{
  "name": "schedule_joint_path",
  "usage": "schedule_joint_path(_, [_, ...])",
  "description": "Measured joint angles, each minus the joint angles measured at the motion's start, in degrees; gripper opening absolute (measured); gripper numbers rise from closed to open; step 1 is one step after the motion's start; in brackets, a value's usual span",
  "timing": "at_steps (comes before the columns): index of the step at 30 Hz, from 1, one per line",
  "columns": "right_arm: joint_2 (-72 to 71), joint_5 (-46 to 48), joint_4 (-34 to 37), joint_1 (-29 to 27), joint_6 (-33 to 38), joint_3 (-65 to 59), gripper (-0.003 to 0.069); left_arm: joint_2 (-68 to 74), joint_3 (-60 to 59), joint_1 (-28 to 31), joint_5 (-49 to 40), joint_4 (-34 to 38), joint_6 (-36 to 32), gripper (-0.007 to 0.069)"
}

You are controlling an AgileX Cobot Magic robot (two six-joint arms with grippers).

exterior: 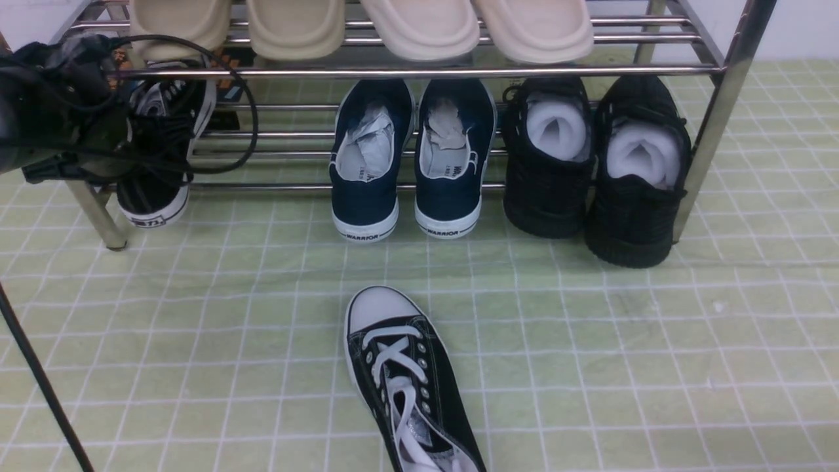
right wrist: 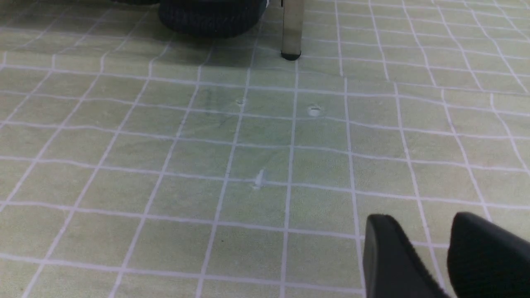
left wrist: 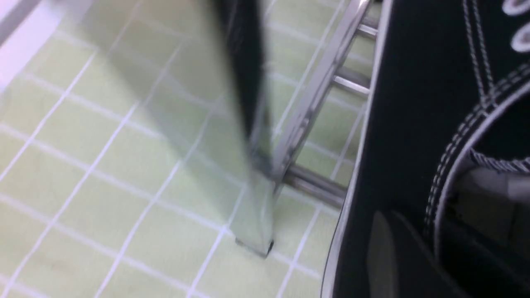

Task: Take the shoes off the shelf with your hand from the green coffee tablecloth.
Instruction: 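Grasp the leftmost shoe on the bottom shelf of the shoe rack with the left gripper, then set the held shoe down on the floor in front of the rack with the left gripper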

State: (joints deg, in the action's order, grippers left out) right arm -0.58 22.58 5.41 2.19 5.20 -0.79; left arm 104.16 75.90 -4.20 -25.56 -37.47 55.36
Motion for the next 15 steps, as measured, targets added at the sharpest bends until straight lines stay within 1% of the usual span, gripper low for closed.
schedule_joint_path(2, [0.0,0.0,0.0,0.0,0.0,0.0,0.0238,-0.8,-0.1,0.0,-1.1,1.7,-0.9,0.0108])
schedule_joint_path(5, [0.0,0.0,0.0,0.0,0.0,0.0,0.0238,-4.1,-0.1,0.0,-7.0,9.2,-5.4,0.0108])
schedule_joint_path(6, [0.0,0.0,0.0,0.0,0.0,0.0,0.0238,-4.3,-0.1,0.0,-7.4,9.2,-5.8,0.0108])
schedule_joint_path(7, [0.0,0.0,0.0,0.0,0.0,0.0,0.0238,-5.7,-0.1,0.0,-10.9,13.4,-9.1,0.0108])
schedule_joint_path(8, [0.0,0.0,0.0,0.0,0.0,0.0,0.0238,-6.1,-0.1,0.0,-11.8,14.3,-10.0,0.0108])
schedule_joint_path(10, [0.0,0.0,0.0,0.0,0.0,0.0,0.0238,-8.0,-0.1,0.0,-16.6,19.6,-15.8,0.0108])
schedule_joint_path(12, [0.0,0.0,0.0,0.0,0.0,0.0,0.0238,-9.0,-0.1,0.0,-20.0,22.6,-19.5,0.0108])
schedule_joint_path(15, [0.0,0.0,0.0,0.0,0.0,0.0,0.0238,-11.0,-0.1,0.0,-24.3,25.9,-22.8,0.0108])
